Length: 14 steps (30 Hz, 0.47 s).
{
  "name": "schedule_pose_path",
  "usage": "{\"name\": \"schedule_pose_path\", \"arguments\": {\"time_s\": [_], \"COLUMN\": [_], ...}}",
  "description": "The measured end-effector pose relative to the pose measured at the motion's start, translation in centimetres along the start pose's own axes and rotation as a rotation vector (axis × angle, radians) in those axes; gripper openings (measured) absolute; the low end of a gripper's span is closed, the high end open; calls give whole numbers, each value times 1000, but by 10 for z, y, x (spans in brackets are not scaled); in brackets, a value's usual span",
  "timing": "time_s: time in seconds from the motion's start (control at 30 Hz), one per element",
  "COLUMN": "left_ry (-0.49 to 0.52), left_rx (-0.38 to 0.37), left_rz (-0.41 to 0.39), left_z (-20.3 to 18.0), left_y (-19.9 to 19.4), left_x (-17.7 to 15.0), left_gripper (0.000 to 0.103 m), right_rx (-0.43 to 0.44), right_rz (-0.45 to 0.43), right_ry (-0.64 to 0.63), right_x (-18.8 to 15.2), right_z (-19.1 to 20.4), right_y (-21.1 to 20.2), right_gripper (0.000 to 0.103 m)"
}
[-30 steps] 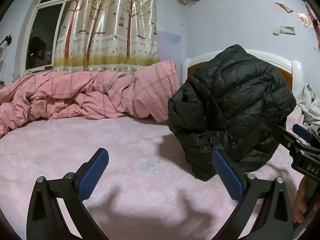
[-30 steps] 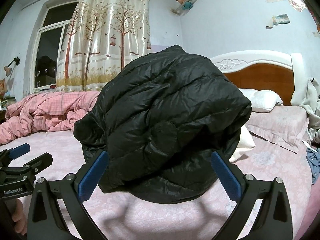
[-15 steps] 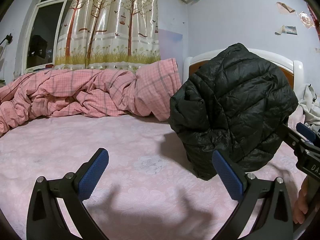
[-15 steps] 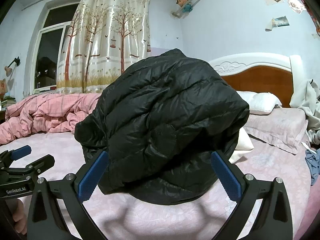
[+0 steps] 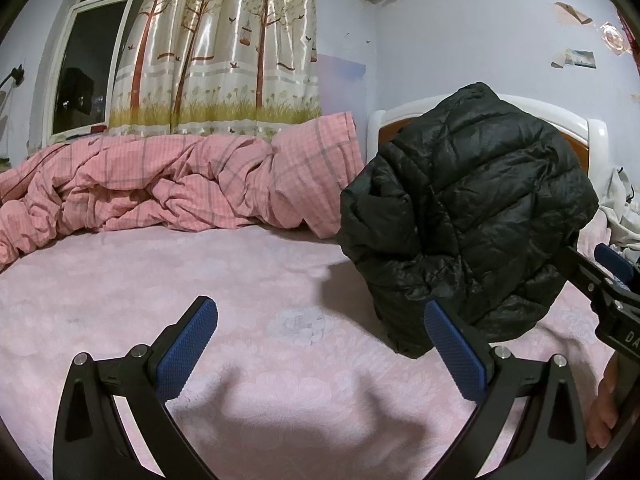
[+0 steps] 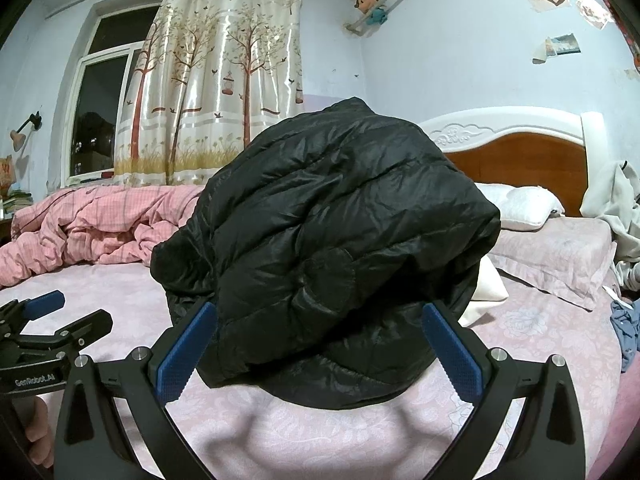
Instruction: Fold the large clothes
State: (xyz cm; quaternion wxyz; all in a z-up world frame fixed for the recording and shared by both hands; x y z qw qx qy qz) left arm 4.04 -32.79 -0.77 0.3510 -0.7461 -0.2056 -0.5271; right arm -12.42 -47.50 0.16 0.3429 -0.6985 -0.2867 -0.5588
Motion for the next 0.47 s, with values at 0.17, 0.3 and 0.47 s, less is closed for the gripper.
{"name": "schedule_pose_path", "arguments": {"time_s": [0.17,0.3,0.47], "left_ry": [-3,14,21], "left_rx": [0,3,4], "left_rz": [-13,-15,-9], "left_z": [0,-4,-5], "left_y": [-2,-3,-2], "left_x": [1,0,0], "left_gripper": [103,103,103], "right_rx": [5,5,4], "right_rz": [-7,-8,-8], "right_ry": [-11,-23,-22], "right_x": [1,1,1], "right_z": [-1,3,2], "right_y": [3,1,2], "right_gripper": [103,103,103]}}
Point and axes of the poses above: each gripper's, at about its wrist camera, not at the fingertips, and y roughly the way its jaws point, z to its left, x to its top, the point moved 1 cm from there along y, roughly the way its jaws point, and after that the axes turned 11 degrees about -y, right-handed, at the moved point
